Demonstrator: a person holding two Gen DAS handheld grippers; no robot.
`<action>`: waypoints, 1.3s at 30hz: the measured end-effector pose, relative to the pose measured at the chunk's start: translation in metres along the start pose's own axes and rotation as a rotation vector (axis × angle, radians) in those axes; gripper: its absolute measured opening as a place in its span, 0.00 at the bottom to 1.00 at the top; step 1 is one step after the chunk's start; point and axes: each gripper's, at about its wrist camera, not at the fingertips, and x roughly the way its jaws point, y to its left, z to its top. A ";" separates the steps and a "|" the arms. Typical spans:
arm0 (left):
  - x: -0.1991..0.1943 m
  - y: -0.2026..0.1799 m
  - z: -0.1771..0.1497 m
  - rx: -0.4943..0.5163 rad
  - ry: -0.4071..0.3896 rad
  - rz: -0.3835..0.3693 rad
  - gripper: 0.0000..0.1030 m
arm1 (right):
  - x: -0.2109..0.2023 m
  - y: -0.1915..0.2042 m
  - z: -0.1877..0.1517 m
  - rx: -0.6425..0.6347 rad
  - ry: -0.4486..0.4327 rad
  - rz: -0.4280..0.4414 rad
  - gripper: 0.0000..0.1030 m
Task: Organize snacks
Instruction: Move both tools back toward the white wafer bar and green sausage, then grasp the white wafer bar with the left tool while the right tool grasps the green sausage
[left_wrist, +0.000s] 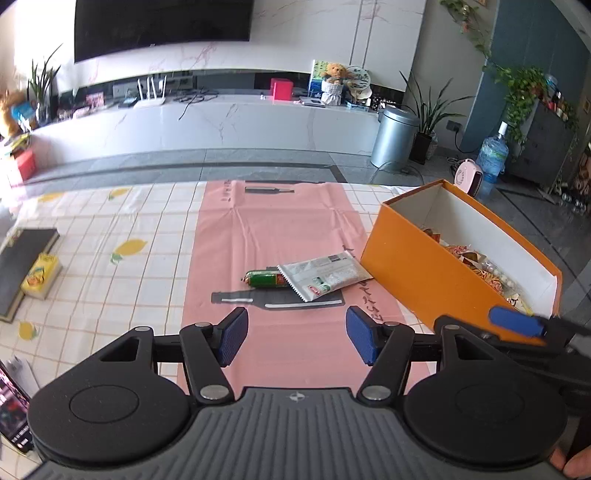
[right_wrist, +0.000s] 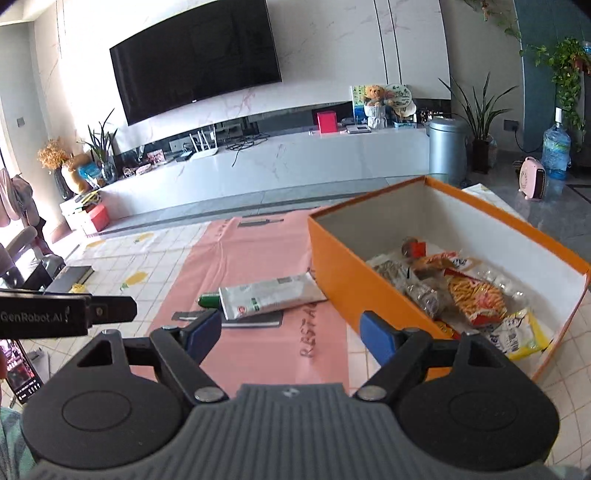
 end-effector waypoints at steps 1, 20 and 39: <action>0.003 0.005 -0.001 -0.012 0.004 -0.007 0.70 | 0.005 0.002 -0.003 0.011 0.013 -0.001 0.77; 0.097 0.032 0.010 0.034 0.077 -0.082 0.47 | 0.134 0.024 0.008 -0.047 0.188 -0.088 0.46; 0.185 -0.034 0.036 0.652 0.227 -0.279 0.79 | 0.185 -0.023 0.007 -0.067 0.234 -0.059 0.18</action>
